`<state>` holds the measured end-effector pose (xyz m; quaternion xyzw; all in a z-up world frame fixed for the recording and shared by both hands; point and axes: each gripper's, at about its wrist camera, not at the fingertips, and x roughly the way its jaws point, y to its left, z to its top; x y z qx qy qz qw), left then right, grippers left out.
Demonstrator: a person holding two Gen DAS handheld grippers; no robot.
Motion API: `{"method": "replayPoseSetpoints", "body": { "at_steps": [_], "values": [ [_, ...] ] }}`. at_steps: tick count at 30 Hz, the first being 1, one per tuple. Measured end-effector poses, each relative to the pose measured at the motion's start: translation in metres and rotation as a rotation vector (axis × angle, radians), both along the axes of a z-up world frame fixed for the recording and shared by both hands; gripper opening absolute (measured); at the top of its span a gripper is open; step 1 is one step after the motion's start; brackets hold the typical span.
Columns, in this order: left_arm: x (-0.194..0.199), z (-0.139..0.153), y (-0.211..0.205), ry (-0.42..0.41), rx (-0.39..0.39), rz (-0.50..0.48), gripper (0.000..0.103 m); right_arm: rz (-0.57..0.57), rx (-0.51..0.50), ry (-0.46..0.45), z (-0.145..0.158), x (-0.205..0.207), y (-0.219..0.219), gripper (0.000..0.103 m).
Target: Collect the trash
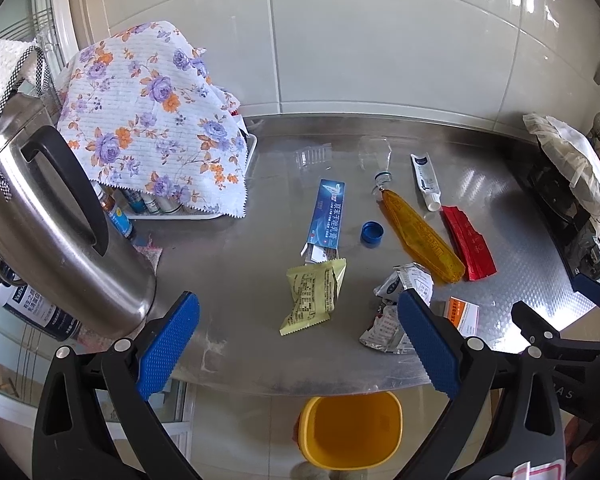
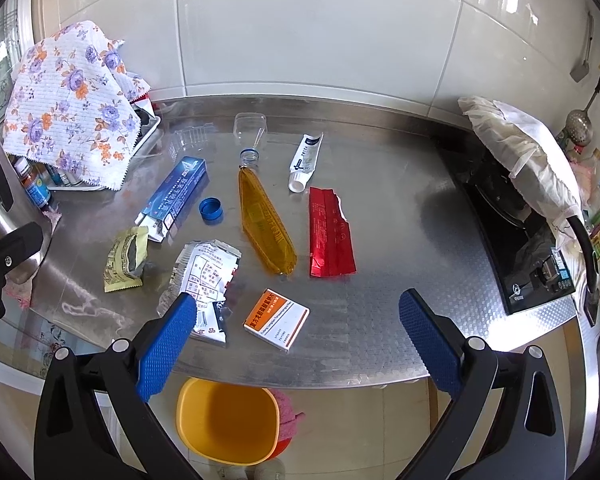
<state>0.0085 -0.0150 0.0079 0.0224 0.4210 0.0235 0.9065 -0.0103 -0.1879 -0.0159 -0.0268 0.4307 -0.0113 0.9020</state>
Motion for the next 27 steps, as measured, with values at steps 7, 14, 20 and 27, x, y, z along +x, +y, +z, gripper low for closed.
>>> {"method": "replayPoseSetpoints", "body": {
  "at_steps": [7, 14, 20, 27],
  "values": [
    [-0.0006, 0.0005, -0.0019, 0.0, 0.007, 0.001, 0.098, 0.005, -0.003, 0.0, -0.0001, -0.0006, -0.0011, 0.101],
    [-0.0023, 0.0019, -0.0016, 0.0, 0.009, 0.001, 0.099, 0.007, -0.007, -0.002, 0.0004, -0.0014, -0.0014, 0.1],
    [-0.0037, 0.0031, -0.0013, 0.0, 0.009, 0.003, 0.099, 0.007, -0.006, -0.008, 0.0022, -0.0021, -0.0014, 0.1],
    [-0.0036, 0.0038, -0.0008, 0.001, 0.006, 0.002, 0.098, 0.002, -0.007, -0.01, 0.0036, -0.0026, -0.0021, 0.1]
  ]
}}
